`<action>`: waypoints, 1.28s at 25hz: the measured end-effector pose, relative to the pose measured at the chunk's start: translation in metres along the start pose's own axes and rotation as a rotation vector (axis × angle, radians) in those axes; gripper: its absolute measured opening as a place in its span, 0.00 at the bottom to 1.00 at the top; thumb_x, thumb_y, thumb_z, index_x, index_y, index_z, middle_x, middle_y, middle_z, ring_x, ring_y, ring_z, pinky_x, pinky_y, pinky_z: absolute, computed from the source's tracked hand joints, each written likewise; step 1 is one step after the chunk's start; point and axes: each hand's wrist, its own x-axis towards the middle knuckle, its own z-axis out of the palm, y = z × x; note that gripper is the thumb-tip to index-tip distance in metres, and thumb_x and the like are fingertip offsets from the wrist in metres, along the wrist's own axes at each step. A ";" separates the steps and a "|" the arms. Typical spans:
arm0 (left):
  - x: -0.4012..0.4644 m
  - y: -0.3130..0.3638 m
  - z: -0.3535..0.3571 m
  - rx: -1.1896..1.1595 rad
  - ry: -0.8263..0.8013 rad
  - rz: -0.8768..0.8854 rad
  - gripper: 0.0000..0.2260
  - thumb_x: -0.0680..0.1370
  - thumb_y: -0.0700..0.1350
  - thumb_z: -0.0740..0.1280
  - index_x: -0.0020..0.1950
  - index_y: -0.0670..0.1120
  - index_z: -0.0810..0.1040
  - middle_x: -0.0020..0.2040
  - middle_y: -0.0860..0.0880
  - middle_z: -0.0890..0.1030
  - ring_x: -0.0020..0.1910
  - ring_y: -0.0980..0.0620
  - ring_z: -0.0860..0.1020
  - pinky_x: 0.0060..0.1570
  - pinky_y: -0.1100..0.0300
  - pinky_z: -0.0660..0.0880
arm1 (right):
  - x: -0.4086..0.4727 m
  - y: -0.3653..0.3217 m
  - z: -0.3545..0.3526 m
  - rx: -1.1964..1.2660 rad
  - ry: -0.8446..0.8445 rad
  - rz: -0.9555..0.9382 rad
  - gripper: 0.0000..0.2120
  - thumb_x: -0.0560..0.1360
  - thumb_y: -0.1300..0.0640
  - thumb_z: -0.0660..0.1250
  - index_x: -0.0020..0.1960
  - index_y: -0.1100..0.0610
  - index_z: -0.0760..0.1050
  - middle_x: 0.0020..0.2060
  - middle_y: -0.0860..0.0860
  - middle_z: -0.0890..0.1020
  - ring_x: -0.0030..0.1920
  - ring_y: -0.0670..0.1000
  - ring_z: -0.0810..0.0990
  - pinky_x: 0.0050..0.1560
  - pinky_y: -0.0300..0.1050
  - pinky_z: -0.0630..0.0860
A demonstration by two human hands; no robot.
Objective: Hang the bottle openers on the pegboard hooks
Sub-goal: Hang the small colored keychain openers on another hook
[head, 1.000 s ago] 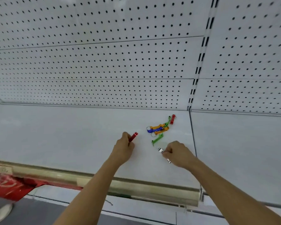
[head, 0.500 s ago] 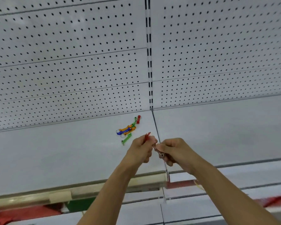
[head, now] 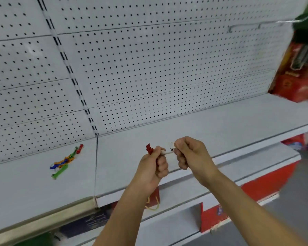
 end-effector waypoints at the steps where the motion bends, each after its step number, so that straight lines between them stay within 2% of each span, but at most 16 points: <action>1: 0.001 -0.013 0.023 -0.005 -0.011 -0.012 0.12 0.83 0.47 0.56 0.42 0.44 0.71 0.26 0.51 0.61 0.23 0.55 0.58 0.20 0.65 0.56 | -0.004 -0.003 -0.025 -0.010 0.013 -0.029 0.09 0.80 0.61 0.60 0.43 0.64 0.73 0.30 0.53 0.73 0.26 0.49 0.66 0.26 0.42 0.66; 4: 0.002 -0.047 0.083 0.031 -0.029 -0.040 0.14 0.83 0.48 0.57 0.39 0.46 0.68 0.25 0.52 0.60 0.22 0.56 0.57 0.19 0.65 0.55 | -0.015 -0.012 -0.093 -0.030 0.049 -0.085 0.06 0.79 0.64 0.61 0.45 0.62 0.74 0.31 0.53 0.76 0.27 0.51 0.71 0.30 0.43 0.73; 8: 0.001 -0.076 0.143 0.128 -0.068 -0.053 0.12 0.83 0.47 0.58 0.39 0.46 0.68 0.25 0.53 0.59 0.21 0.57 0.56 0.19 0.66 0.52 | -0.020 -0.023 -0.157 -0.062 0.136 -0.148 0.05 0.78 0.63 0.63 0.44 0.60 0.75 0.31 0.53 0.77 0.30 0.50 0.74 0.33 0.43 0.74; 12: 0.014 -0.079 0.183 0.285 -0.086 -0.044 0.11 0.80 0.42 0.57 0.38 0.48 0.62 0.27 0.52 0.62 0.24 0.56 0.57 0.21 0.65 0.51 | -0.007 -0.031 -0.198 -0.122 0.192 -0.190 0.05 0.78 0.62 0.64 0.46 0.62 0.77 0.40 0.51 0.82 0.41 0.45 0.79 0.43 0.42 0.77; 14: 0.027 -0.077 0.199 0.313 -0.064 -0.041 0.08 0.79 0.40 0.54 0.40 0.46 0.61 0.28 0.50 0.65 0.24 0.55 0.58 0.20 0.65 0.52 | 0.004 -0.036 -0.215 -0.108 0.211 -0.189 0.05 0.78 0.62 0.64 0.47 0.62 0.77 0.44 0.52 0.85 0.45 0.47 0.81 0.49 0.46 0.77; 16: 0.038 -0.075 0.215 0.345 -0.076 -0.011 0.07 0.79 0.41 0.54 0.41 0.44 0.63 0.30 0.48 0.68 0.24 0.54 0.59 0.20 0.65 0.54 | 0.017 -0.044 -0.230 -0.058 0.216 -0.191 0.05 0.78 0.62 0.63 0.47 0.62 0.77 0.43 0.54 0.86 0.46 0.53 0.83 0.52 0.49 0.78; 19: 0.055 -0.069 0.239 0.429 -0.113 0.121 0.12 0.82 0.44 0.57 0.41 0.42 0.71 0.35 0.45 0.74 0.26 0.53 0.66 0.23 0.63 0.63 | 0.043 -0.063 -0.253 0.060 0.230 -0.211 0.04 0.79 0.62 0.63 0.47 0.62 0.75 0.41 0.58 0.85 0.42 0.57 0.85 0.50 0.53 0.81; 22: 0.081 -0.056 0.263 0.570 -0.092 0.235 0.18 0.83 0.51 0.57 0.44 0.43 0.81 0.45 0.46 0.82 0.39 0.52 0.78 0.34 0.60 0.75 | 0.076 -0.087 -0.280 0.099 0.284 -0.231 0.05 0.79 0.61 0.63 0.48 0.62 0.75 0.40 0.59 0.85 0.39 0.56 0.85 0.47 0.52 0.82; 23: 0.091 -0.051 0.271 0.637 -0.084 0.257 0.19 0.82 0.53 0.56 0.45 0.46 0.83 0.48 0.48 0.83 0.44 0.51 0.79 0.39 0.59 0.76 | 0.088 -0.095 -0.291 0.109 0.309 -0.240 0.05 0.79 0.61 0.63 0.48 0.61 0.76 0.40 0.59 0.85 0.37 0.56 0.85 0.46 0.52 0.82; 25: 0.109 -0.043 0.285 0.753 -0.062 0.294 0.21 0.82 0.56 0.54 0.45 0.51 0.84 0.49 0.51 0.82 0.49 0.50 0.78 0.45 0.61 0.73 | 0.108 -0.111 -0.310 0.128 0.354 -0.262 0.05 0.79 0.61 0.63 0.47 0.61 0.76 0.39 0.59 0.84 0.35 0.54 0.84 0.43 0.52 0.83; 27: 0.131 -0.036 0.304 0.770 -0.093 0.345 0.21 0.83 0.55 0.53 0.45 0.50 0.84 0.46 0.53 0.84 0.47 0.52 0.79 0.47 0.60 0.72 | 0.132 -0.129 -0.331 0.127 0.384 -0.286 0.05 0.79 0.61 0.62 0.46 0.61 0.76 0.38 0.58 0.84 0.35 0.53 0.83 0.40 0.53 0.83; 30: 0.164 -0.024 0.333 0.636 -0.192 0.369 0.19 0.83 0.52 0.54 0.50 0.43 0.81 0.39 0.46 0.85 0.39 0.50 0.83 0.45 0.56 0.75 | 0.168 -0.160 -0.359 0.101 0.421 -0.351 0.05 0.79 0.61 0.62 0.47 0.61 0.75 0.37 0.57 0.84 0.34 0.52 0.83 0.37 0.51 0.83; 32: 0.182 -0.016 0.348 0.578 -0.221 0.378 0.19 0.84 0.52 0.54 0.53 0.41 0.79 0.41 0.44 0.86 0.38 0.49 0.83 0.44 0.55 0.77 | 0.190 -0.181 -0.373 0.074 0.448 -0.406 0.05 0.79 0.61 0.62 0.48 0.61 0.75 0.37 0.56 0.84 0.33 0.51 0.82 0.37 0.51 0.83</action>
